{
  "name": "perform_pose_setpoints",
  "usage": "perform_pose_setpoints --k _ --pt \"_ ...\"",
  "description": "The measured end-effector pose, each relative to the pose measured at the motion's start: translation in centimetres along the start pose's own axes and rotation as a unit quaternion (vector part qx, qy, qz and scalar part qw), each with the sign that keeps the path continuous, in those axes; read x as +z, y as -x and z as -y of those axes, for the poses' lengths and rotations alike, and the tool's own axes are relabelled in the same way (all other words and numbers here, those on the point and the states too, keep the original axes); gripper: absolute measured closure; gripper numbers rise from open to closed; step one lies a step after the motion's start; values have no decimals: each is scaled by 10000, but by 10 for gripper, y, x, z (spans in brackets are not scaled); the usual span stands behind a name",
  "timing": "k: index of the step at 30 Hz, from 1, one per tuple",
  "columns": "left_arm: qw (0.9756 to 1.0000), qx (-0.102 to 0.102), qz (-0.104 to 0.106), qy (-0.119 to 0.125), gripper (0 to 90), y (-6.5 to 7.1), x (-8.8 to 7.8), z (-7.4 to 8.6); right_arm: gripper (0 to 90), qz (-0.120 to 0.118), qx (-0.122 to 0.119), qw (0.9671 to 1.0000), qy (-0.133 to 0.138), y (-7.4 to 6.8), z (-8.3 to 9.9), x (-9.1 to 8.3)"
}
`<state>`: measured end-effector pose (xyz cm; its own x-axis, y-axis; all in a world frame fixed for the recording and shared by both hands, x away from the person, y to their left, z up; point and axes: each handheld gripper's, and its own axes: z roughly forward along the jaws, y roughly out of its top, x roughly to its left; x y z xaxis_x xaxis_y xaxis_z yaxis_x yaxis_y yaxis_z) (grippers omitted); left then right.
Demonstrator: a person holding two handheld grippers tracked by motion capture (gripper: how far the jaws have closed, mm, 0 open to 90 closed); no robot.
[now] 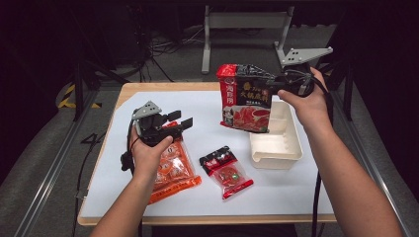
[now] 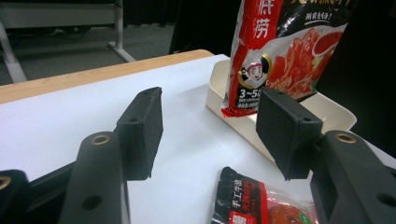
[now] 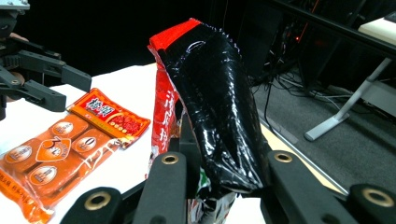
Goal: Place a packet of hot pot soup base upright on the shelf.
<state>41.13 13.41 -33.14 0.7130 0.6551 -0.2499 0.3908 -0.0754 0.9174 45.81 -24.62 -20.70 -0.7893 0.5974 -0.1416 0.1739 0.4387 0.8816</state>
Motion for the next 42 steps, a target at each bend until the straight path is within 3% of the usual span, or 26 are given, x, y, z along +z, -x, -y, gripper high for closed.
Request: perform_pose_setpoints --k 16,23,42 --pt "10000 -57 -76 8 408 -6 -4 1 764 205 -100 9997 105 30 14 -5" --pt "9998 -100 -177 5 401 -8 -10 3 764 292 -300 9990 173 40 18 -8" --pt "9988 -225 -423 14 392 -22 -28 10 765 596 -573 9963 222 68 35 -8"
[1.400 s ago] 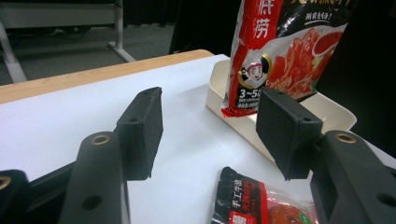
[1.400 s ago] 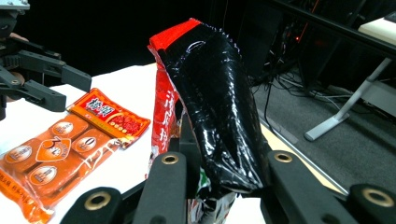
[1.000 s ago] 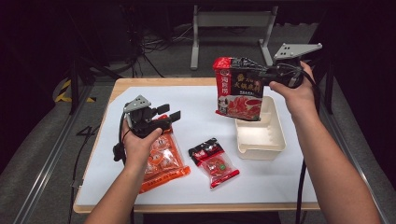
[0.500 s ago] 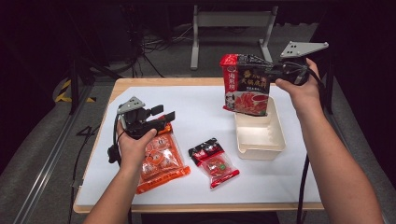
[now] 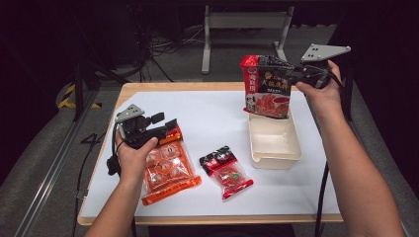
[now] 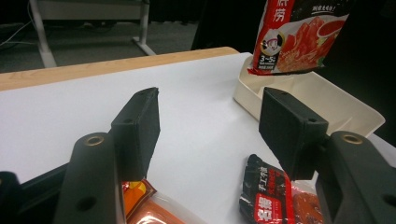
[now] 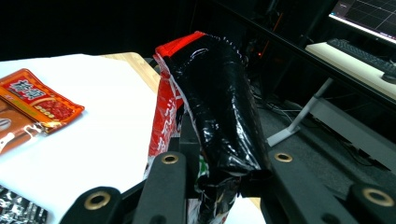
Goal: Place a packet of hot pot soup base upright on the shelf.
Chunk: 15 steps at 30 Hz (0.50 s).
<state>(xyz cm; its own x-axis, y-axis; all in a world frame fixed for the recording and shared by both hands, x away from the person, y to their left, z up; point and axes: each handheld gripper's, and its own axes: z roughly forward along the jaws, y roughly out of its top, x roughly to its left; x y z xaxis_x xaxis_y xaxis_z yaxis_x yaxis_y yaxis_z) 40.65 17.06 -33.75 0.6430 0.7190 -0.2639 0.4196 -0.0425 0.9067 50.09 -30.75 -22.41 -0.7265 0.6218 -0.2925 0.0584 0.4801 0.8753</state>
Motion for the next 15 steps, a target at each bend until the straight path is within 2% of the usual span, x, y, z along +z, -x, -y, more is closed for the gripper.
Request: perform_pose_setpoints --k 9,15 --pt "10000 -10 -5 0 391 -1 0 0 765 41 -78 10000 -21 6 10 6" --pt "10000 -41 -11 -26 391 -1 0 1 765 36 -98 9998 -176 10 20 12"
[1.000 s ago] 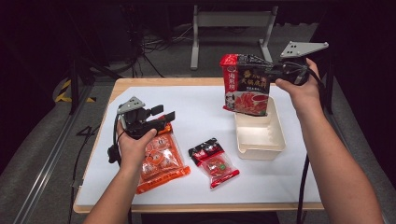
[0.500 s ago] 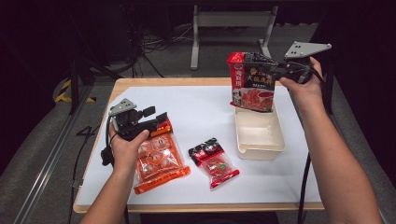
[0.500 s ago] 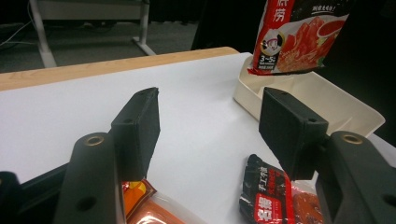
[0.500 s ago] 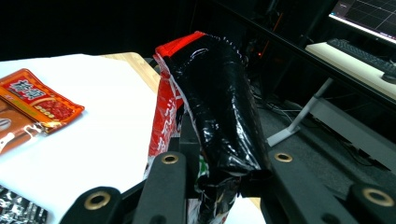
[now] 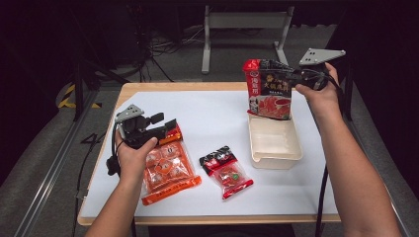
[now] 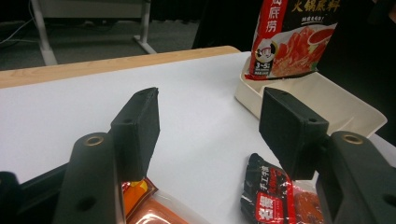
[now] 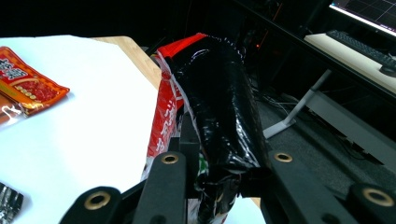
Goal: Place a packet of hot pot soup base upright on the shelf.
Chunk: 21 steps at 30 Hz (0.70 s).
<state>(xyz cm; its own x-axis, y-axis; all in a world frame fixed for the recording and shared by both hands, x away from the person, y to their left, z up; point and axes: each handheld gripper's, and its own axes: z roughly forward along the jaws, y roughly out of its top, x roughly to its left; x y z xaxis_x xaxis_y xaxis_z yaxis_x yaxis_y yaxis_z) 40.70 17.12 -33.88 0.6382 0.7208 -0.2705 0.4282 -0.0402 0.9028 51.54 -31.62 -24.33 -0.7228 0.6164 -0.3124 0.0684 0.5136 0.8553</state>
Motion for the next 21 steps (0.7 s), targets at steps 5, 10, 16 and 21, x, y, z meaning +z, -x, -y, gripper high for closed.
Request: perform_pose_setpoints --k 5,10,16,21 --pt "10000 -16 -14 -20 391 0 0 0 764 -12 4 10000 -46 2 9 5" --pt "10000 -14 -35 -31 387 -1 1 1 760 -7 79 10000 8 2 14 6" --pt "10000 -18 -30 -48 383 -1 1 1 741 -70 173 9998 -12 -2 17 8" --pt "10000 -27 -20 -62 382 -1 3 1 729 -119 339 9993 70 -6 21 7"
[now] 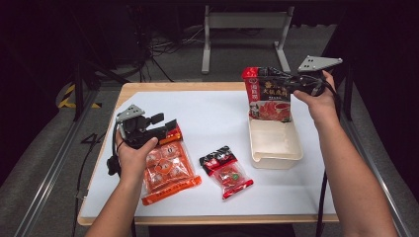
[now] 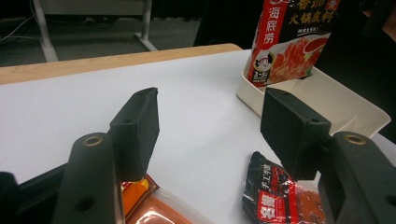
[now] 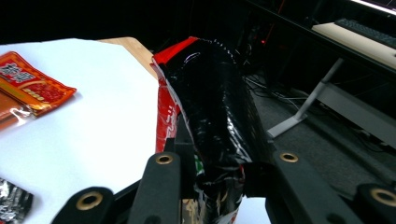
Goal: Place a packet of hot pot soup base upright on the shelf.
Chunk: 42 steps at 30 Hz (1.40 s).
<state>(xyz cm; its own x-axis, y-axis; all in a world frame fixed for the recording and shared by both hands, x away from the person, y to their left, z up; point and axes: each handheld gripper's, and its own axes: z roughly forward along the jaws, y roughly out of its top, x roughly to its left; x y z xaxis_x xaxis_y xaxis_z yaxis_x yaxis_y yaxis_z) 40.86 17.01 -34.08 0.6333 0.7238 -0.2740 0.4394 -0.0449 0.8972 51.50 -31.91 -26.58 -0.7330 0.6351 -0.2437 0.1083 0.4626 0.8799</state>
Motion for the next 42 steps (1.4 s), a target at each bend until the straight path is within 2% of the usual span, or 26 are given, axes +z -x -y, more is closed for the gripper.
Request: perform_pose_setpoints --k 5,9,12,16,18,19,20,22,24,27,34,37,41,42 --pt "10000 12 24 -22 381 1 2 0 716 -93 79 9999 36 -4 4 -1" --pt "10000 11 17 -25 380 0 2 0 701 -107 118 9999 -49 -6 8 -1" --pt "10000 -19 14 -47 379 0 3 0 694 -59 310 9995 -64 -4 14 0" --pt "10000 -30 0 -69 378 -2 4 2 697 -20 427 9991 -80 -1 19 -2" --pt "10000 -44 -5 -72 377 -2 4 2 705 25 387 9990 -226 -2 20 -2" --pt "10000 -36 -7 -75 376 -2 4 2 718 61 336 9984 -449 -2 21 -1" --pt "9999 -15 -14 -101 375 -2 3 2 733 150 181 9959 -876 -4 27 3" --pt "9999 -20 -9 -113 374 -3 3 3 737 235 154 9953 -928 -5 31 3" --pt "9999 -28 -26 -111 374 -4 3 4 736 275 405 9954 -821 -2 38 1" --pt "9999 -47 -52 -156 371 -5 3 5 740 336 588 9938 -880 2 47 -3" --pt "9998 15 -97 -163 369 -5 3 5 721 355 672 9929 -913 2 47 -4" --pt "9997 103 -139 -191 373 -5 4 5 646 285 1011 9913 -789 1 47 -4" --pt "9995 149 -153 -211 372 -6 5 5 548 307 1050 9918 -662 0 45 -8" --pt "9995 142 -159 -225 369 -6 5 5 470 349 1179 9910 -522 0 44 -11"
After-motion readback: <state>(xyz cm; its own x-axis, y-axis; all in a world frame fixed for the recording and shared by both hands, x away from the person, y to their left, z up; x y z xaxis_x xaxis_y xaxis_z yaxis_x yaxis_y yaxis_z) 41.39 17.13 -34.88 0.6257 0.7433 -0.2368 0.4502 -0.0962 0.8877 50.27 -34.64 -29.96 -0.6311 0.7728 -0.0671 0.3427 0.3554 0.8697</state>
